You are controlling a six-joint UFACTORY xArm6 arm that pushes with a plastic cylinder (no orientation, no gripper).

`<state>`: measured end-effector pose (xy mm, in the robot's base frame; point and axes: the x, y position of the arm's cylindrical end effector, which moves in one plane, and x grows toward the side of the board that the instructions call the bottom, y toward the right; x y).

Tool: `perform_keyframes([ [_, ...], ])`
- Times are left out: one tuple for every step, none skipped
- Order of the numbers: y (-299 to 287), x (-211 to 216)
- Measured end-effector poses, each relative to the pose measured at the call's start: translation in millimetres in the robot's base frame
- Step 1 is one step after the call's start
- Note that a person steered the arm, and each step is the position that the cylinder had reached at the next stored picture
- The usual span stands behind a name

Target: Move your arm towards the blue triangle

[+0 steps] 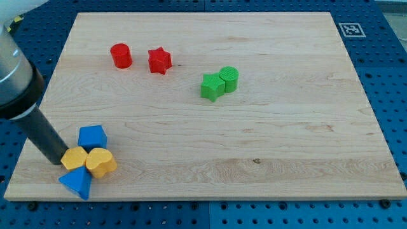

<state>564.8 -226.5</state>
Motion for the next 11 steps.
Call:
perform_keyframes([
  [5.0, 0.0],
  [-1.0, 0.0],
  [-36.4, 0.0],
  [-46.5, 11.6],
  [-46.5, 24.5],
  [-46.5, 24.9],
  [-43.7, 24.9],
  [-32.6, 24.9],
  [-18.0, 25.0],
  [-2.0, 25.0],
  [14.1, 24.8],
])
